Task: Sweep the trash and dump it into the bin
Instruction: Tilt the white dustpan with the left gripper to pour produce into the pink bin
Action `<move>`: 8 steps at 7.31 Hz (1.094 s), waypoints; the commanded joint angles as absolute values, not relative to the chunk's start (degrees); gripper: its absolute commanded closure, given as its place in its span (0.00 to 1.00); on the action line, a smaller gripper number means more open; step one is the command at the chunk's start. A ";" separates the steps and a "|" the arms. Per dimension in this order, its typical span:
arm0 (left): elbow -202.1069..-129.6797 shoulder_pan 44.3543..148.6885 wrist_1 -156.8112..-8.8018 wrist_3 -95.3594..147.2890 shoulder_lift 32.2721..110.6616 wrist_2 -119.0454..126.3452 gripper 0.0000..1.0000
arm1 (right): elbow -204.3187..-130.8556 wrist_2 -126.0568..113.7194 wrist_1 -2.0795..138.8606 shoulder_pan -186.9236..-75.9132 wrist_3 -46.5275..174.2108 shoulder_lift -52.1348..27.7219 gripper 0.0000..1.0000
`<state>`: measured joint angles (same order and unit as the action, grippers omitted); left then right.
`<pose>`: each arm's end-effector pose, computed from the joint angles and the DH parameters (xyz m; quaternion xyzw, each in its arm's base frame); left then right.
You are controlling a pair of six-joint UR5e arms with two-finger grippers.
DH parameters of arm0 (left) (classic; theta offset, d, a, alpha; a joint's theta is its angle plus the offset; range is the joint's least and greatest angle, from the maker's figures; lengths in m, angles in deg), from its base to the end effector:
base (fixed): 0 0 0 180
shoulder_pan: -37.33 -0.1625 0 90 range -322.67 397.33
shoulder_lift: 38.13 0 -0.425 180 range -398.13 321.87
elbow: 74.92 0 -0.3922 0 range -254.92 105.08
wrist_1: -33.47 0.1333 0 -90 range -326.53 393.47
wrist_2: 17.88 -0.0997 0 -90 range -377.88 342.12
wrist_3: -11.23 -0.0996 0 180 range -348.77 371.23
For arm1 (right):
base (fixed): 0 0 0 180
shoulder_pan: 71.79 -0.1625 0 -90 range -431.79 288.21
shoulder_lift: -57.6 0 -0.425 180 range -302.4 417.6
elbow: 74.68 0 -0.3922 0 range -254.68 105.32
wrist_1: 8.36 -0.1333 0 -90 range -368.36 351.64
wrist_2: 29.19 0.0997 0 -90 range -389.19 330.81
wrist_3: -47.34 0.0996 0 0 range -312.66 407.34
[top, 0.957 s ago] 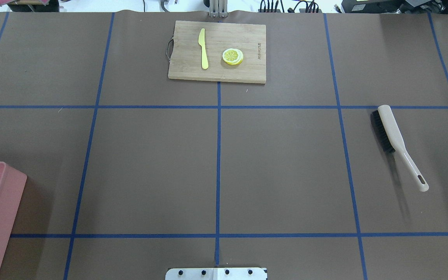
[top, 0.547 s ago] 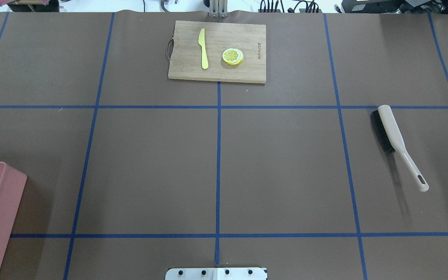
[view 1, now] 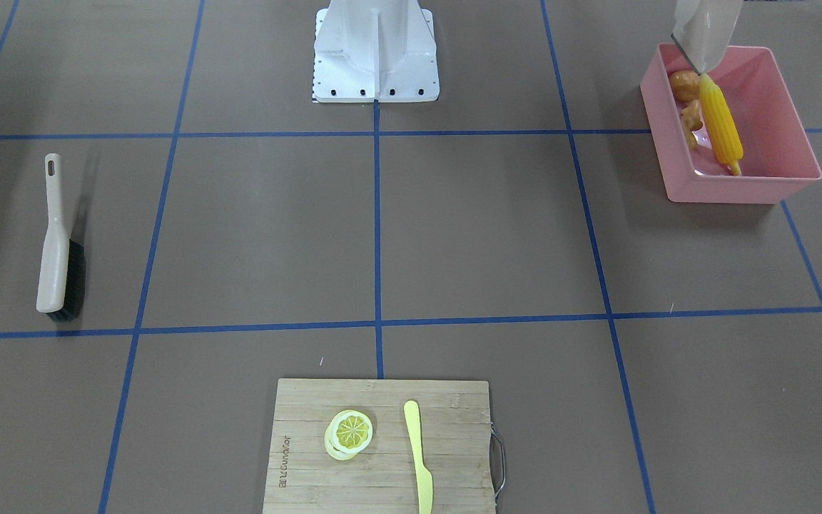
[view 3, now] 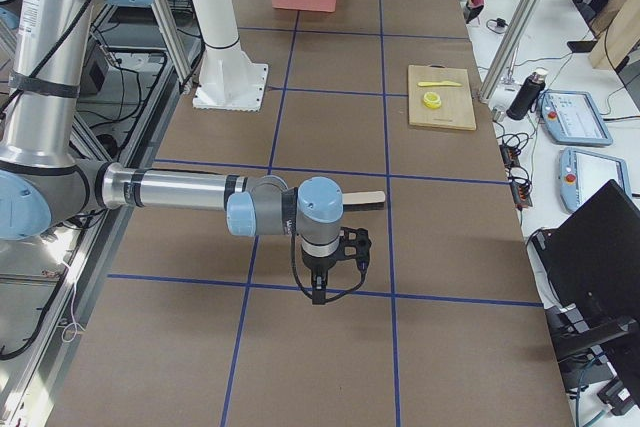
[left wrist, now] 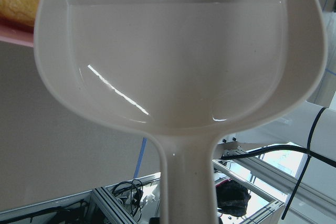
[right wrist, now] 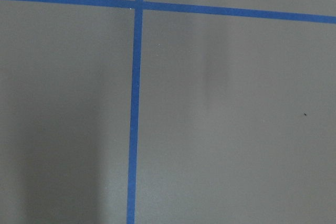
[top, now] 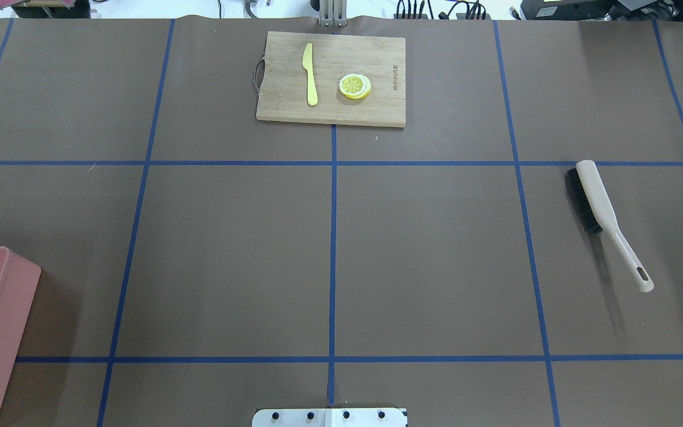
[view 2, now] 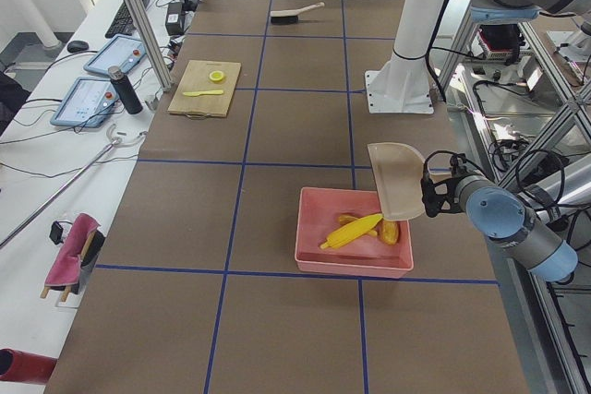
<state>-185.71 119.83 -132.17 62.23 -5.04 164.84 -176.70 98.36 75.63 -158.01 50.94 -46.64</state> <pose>-0.0290 -0.0388 0.5586 -0.1292 0.7082 -0.0134 0.6939 0.0466 -0.3960 0.6618 0.0105 -0.3230 -0.0121 0.9463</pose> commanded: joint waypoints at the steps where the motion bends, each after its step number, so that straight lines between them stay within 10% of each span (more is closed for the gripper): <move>1: -187.33 121.08 -132.20 61.77 -5.08 165.02 1.00 | -176.46 98.34 75.58 -158.01 51.03 -46.64 0.00; 8: -189.71 124.51 -133.78 57.06 -4.82 165.82 1.00 | -176.28 98.34 75.49 -158.01 51.03 -46.64 0.00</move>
<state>-189.68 123.64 -133.54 59.89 -5.27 166.56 -176.34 98.34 75.52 -158.01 51.02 -46.64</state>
